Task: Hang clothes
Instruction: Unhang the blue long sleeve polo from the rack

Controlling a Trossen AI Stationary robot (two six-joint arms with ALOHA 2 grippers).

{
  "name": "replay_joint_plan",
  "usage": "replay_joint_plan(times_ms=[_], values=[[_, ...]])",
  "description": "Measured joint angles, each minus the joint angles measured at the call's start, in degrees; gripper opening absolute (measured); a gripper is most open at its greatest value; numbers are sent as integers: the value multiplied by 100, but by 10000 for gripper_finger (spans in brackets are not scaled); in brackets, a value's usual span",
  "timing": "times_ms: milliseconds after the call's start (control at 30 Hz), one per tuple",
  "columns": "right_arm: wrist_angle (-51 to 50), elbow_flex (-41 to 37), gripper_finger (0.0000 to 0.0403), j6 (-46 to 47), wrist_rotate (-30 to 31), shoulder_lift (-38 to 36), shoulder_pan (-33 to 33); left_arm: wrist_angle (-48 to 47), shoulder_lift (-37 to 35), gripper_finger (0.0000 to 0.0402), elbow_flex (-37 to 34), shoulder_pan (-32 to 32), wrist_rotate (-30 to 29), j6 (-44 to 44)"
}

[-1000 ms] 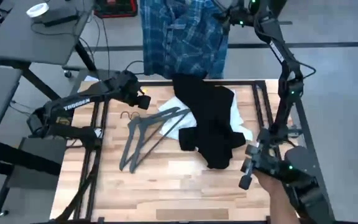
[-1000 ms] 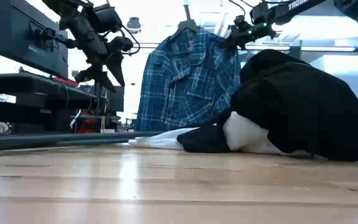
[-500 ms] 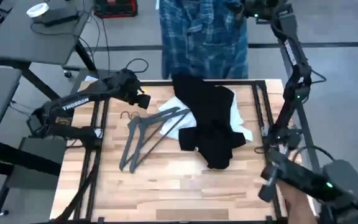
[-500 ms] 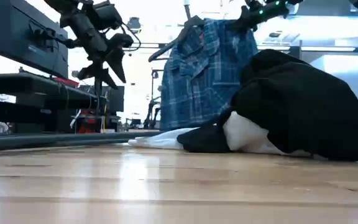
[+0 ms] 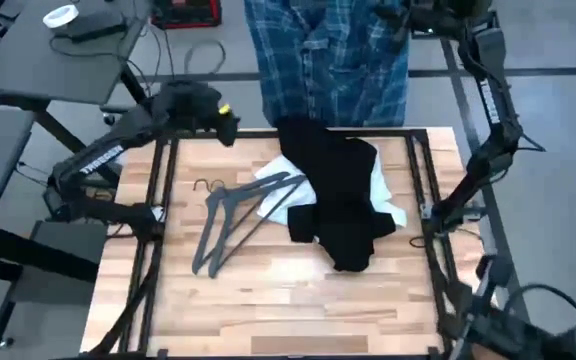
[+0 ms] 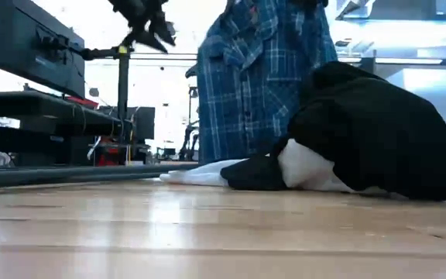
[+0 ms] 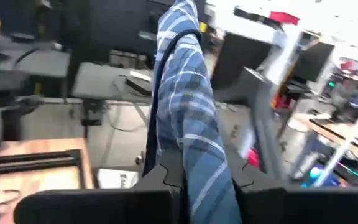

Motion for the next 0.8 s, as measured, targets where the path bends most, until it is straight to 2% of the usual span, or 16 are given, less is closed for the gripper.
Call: replay_joint_plan(times_ms=[167, 333, 500, 800], values=[[-129, -7, 23, 130, 173, -157, 550, 466, -2, 142, 939, 0, -525, 1085], [-275, -3, 23, 149, 548, -217, 1256, 1361, 15, 142, 1532, -144, -690, 2176], [-323, -9, 23, 147, 1081, -147, 1976, 1999, 27, 142, 1595, -404, -847, 3180], [-340, -9, 23, 149, 1865, -93, 2911, 1687, 256, 142, 1593, -496, -1310, 3917]])
